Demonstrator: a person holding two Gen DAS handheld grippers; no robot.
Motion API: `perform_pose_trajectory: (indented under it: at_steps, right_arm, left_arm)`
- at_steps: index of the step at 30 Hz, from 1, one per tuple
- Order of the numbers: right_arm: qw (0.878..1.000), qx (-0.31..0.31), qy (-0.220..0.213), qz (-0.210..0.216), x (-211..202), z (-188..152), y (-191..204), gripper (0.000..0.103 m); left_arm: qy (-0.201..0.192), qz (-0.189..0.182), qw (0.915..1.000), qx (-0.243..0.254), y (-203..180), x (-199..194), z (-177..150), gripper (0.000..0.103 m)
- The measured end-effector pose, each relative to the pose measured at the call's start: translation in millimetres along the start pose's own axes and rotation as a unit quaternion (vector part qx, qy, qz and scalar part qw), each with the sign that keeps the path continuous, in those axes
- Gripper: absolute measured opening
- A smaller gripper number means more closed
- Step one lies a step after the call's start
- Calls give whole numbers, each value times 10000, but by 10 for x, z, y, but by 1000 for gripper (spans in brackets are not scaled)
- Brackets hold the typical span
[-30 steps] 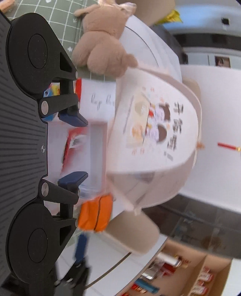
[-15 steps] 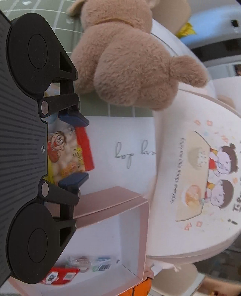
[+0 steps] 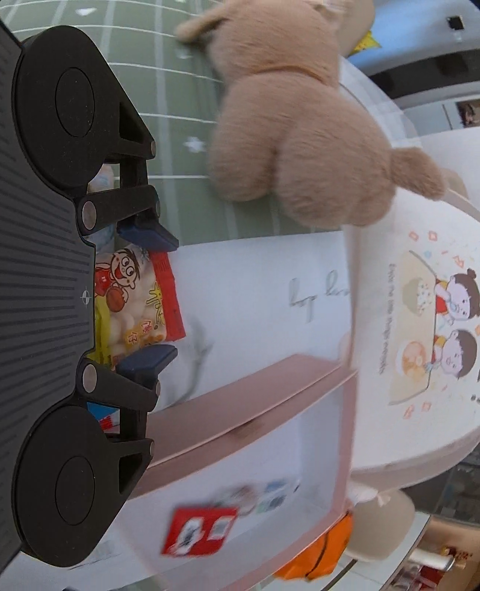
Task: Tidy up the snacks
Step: 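Move the right tool to the yellow milk-ball bag and grasp it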
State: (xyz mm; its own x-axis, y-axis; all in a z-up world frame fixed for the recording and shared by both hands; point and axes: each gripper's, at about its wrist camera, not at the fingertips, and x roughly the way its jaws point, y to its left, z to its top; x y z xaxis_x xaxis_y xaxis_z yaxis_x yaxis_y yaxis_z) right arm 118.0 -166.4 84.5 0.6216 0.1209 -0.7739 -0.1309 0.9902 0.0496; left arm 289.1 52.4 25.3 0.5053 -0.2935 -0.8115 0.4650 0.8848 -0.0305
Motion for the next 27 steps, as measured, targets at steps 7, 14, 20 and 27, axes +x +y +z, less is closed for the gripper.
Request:
perform_pose_trajectory:
  at_steps: [7,14,20,27]
  right_arm:
    - [9972,-205,-3,716,99,19,227,69]
    - [9877,-643,141,1419,394,82,734,69]
    - [9782,-903,516,1795,673,16,1088,69]
    - [9807,-1211,404,1483,536,-117,933,31]
  left_arm:
    - [78,-451,9985,-314,13,-393,-509,61]
    - [-213,-416,9916,-1208,168,-921,-871,57]
    - [-614,55,9777,-2008,207,-1460,-1116,57]
    - [-382,551,9700,-2335,-97,-1863,-1710,57]
